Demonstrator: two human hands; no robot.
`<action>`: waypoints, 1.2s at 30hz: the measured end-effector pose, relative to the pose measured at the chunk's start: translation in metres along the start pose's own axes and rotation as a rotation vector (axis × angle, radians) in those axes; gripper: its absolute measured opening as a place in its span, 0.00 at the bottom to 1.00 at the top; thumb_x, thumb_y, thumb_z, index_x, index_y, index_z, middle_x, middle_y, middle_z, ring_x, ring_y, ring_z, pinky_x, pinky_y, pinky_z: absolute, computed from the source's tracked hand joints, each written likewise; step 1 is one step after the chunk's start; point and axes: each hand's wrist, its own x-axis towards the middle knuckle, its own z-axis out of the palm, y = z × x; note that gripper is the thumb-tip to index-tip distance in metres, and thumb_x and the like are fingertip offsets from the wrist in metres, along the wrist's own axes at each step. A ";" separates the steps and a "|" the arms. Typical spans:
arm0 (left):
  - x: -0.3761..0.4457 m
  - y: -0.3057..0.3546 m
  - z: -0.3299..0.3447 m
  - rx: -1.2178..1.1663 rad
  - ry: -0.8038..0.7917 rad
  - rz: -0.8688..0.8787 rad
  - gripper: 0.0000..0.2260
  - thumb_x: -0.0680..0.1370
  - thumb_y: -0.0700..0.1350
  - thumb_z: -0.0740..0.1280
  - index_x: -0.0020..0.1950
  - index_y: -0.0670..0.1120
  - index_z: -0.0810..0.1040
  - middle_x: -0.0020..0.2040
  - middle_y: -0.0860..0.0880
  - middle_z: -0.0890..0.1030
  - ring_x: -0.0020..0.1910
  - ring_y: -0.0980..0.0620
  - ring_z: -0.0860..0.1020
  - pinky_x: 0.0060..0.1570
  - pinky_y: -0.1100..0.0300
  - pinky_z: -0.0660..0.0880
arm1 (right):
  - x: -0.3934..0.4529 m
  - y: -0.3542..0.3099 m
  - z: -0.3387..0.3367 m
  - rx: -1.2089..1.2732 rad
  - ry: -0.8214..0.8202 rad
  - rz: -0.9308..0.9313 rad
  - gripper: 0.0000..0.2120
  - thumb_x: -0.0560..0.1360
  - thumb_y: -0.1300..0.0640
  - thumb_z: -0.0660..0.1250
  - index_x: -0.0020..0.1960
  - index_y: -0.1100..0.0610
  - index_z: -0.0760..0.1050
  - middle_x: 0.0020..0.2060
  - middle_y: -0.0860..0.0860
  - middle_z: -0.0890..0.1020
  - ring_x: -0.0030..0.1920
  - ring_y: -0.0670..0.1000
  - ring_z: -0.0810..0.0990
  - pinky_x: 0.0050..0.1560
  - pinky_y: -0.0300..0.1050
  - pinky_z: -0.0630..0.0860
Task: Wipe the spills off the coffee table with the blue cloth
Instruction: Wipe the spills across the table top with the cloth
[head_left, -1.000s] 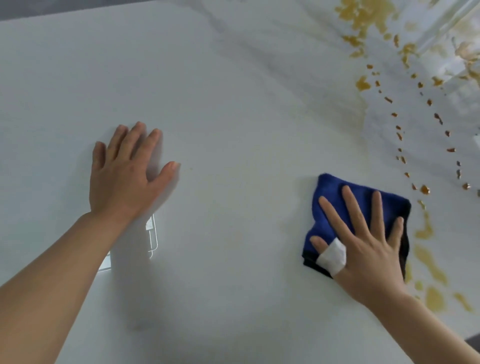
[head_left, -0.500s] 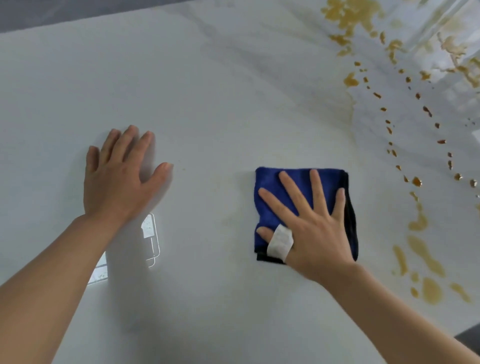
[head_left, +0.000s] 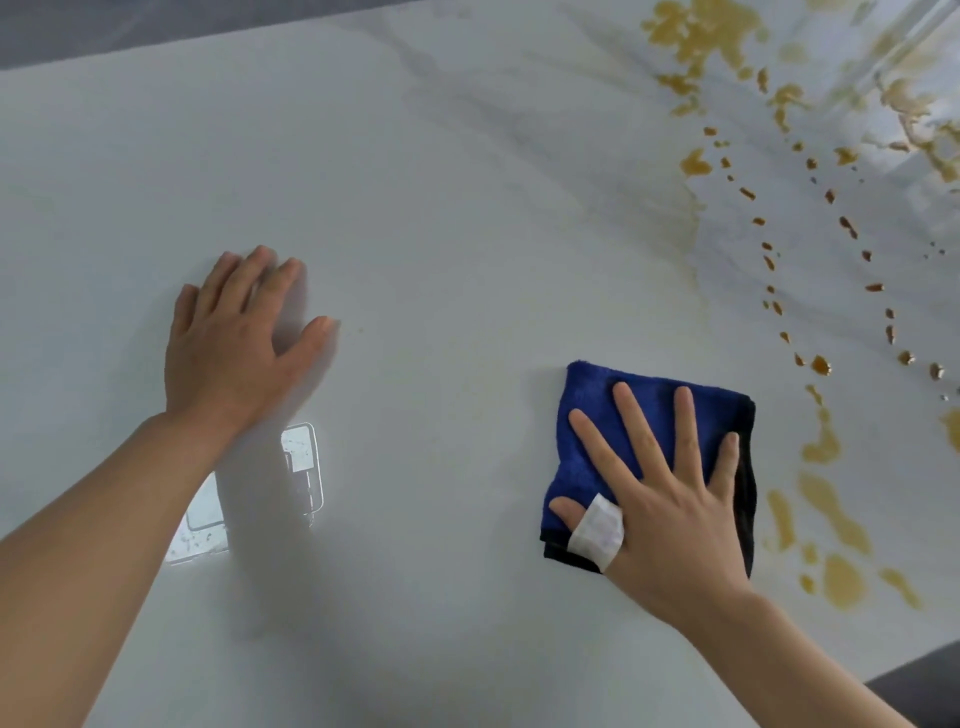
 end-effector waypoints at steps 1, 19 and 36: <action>-0.001 0.002 -0.001 -0.005 -0.004 -0.004 0.32 0.72 0.65 0.52 0.73 0.53 0.62 0.76 0.52 0.59 0.76 0.50 0.52 0.72 0.49 0.48 | 0.000 0.000 0.000 0.002 0.001 0.001 0.33 0.74 0.30 0.40 0.73 0.44 0.54 0.74 0.53 0.60 0.72 0.68 0.55 0.62 0.76 0.57; -0.201 0.085 0.002 -0.091 -0.119 0.042 0.31 0.78 0.63 0.46 0.68 0.44 0.71 0.70 0.46 0.69 0.71 0.47 0.61 0.69 0.49 0.53 | -0.001 0.003 0.001 0.035 -0.022 -0.007 0.34 0.70 0.28 0.35 0.72 0.40 0.41 0.75 0.48 0.46 0.74 0.66 0.43 0.67 0.74 0.46; -0.208 0.088 0.018 0.063 -0.127 0.031 0.31 0.79 0.63 0.45 0.69 0.44 0.70 0.71 0.43 0.68 0.72 0.46 0.60 0.69 0.44 0.54 | -0.076 -0.013 0.024 0.067 0.000 -0.328 0.36 0.67 0.28 0.56 0.71 0.43 0.62 0.73 0.53 0.63 0.71 0.70 0.56 0.59 0.78 0.55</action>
